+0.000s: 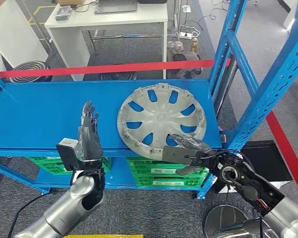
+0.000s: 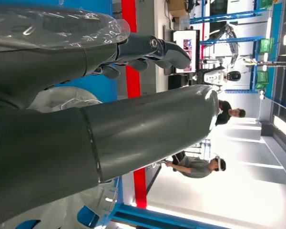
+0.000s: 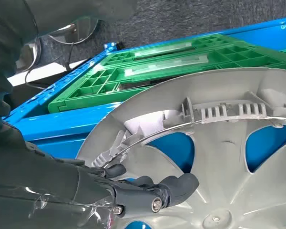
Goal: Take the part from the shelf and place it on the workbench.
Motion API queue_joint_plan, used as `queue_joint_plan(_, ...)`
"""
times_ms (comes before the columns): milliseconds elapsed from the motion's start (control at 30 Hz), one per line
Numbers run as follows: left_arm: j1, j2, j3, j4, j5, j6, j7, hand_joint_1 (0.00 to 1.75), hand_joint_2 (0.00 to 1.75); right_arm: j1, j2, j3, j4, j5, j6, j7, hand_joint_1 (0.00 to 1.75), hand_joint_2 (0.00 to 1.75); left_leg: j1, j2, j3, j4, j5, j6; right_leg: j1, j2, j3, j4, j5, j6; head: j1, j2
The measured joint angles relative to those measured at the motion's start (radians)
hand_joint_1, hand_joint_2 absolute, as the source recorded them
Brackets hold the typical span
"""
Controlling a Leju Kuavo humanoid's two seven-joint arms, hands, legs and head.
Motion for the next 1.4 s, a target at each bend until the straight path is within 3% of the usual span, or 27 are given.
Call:
queue_joint_plan(1000,0.014,-0.005,0.000,0.020,-0.021,-0.009,0.000,0.00,0.00,-0.051,0.011,0.008,0.141,0.284,-0.052,-0.011,0.00,1.75,0.000,0.000,0.001,0.000,0.000,0.000,0.000,0.000,0.002,-0.001,0.000,0.000,0.000,0.000)
queue_joint_plan(1400,0.016,-0.006,0.000,0.019,-0.032,-0.001,0.007,0.00,0.00,-0.051,0.027,0.011,0.172,0.311,-0.028,-0.051,0.00,1.75,0.000,0.000,0.002,0.000,0.000,0.000,0.000,0.000,0.003,-0.001,0.000,0.000,0.000,0.000)
